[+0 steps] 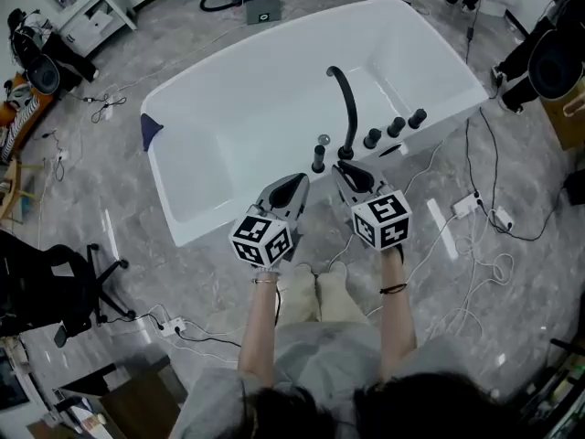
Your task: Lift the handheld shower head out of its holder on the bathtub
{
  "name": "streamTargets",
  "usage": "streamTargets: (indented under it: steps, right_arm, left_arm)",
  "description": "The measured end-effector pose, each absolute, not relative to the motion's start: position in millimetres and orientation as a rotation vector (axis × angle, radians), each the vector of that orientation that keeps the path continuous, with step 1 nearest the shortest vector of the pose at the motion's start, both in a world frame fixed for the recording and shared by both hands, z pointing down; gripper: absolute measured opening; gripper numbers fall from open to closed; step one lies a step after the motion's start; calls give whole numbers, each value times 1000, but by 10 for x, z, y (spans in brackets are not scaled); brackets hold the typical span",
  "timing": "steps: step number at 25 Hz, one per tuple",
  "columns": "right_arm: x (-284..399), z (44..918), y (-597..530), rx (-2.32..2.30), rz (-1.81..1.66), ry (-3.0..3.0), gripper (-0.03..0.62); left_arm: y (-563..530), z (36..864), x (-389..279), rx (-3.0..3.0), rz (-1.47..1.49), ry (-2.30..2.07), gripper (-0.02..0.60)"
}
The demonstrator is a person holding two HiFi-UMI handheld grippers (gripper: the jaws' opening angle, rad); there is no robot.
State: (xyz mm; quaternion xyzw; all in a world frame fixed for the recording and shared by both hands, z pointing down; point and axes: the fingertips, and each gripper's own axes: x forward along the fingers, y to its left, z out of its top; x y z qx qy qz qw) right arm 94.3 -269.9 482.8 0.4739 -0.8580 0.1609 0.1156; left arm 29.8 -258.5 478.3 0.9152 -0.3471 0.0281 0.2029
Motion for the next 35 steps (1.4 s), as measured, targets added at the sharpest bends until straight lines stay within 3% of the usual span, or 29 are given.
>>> streamTargets:
  steps: [29, 35]
  right_arm:
    - [804, 6675, -3467, 1329, 591, -2455, 184]
    - [678, 6883, -3569, 1283, 588, -2455, 187]
  left_arm:
    - [-3037, 6530, 216, 2402, 199, -914, 6]
    - [-3123, 6758, 161, 2370, 204, -923, 6]
